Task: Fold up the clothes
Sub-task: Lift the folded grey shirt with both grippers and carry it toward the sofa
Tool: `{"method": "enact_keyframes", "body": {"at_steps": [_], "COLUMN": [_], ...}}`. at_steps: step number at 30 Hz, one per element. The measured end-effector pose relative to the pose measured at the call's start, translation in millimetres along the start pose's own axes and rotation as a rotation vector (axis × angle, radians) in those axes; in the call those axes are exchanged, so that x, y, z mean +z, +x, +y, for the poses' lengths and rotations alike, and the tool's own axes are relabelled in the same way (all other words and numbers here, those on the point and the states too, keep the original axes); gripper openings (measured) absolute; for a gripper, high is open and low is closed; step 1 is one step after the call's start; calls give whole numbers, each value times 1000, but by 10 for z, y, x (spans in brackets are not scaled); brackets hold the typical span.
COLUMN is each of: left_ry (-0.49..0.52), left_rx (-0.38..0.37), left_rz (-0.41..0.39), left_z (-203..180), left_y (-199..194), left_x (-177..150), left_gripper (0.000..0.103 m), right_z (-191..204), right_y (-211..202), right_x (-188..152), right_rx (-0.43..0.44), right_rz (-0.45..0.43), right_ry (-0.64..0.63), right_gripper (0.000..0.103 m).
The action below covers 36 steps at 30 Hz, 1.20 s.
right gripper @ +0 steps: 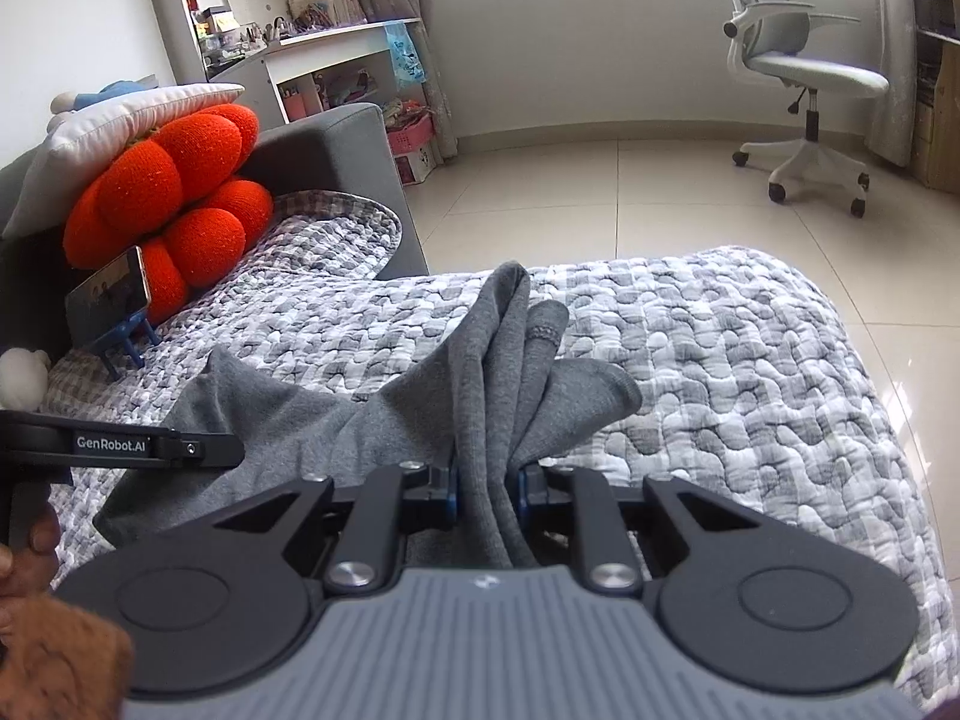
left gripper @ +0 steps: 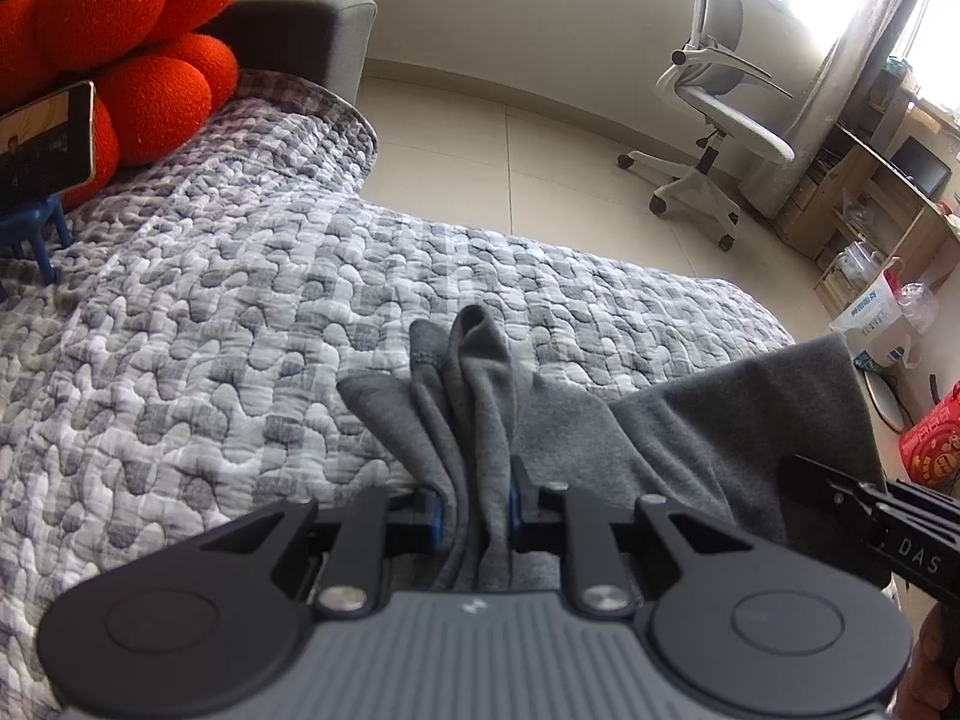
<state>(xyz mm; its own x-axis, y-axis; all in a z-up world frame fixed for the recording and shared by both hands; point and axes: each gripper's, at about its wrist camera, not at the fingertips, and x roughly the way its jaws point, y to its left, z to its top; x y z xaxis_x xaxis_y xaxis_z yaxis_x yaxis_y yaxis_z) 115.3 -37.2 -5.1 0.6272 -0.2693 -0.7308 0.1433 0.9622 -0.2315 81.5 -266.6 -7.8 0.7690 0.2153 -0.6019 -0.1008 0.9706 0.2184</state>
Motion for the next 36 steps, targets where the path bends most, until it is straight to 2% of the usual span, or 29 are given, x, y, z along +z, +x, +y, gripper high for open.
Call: {"method": "enact_keyframes", "body": {"at_steps": [5, 15, 28, 36], "left_ry": [10, -11, -135, -143], "left_rx": [32, 96, 115, 173], "left_rz": [-49, -76, -143, -219], "left_z": [-22, -79, 75, 164], "left_y": [-150, -323, -688, -1085], "left_x": [23, -24, 41, -62], "left_gripper": [18, 18, 18, 17], "right_z": [112, 345, 637, 997], "right_y": [-54, -53, -81, -112], "right_x": [18, 48, 84, 75], "right_rx": [-3, -32, -55, -50], "right_rz": [-29, -74, -148, -204], "right_ry": [-50, -138, -235, -326], "right_gripper": [20, 20, 20, 19]}}
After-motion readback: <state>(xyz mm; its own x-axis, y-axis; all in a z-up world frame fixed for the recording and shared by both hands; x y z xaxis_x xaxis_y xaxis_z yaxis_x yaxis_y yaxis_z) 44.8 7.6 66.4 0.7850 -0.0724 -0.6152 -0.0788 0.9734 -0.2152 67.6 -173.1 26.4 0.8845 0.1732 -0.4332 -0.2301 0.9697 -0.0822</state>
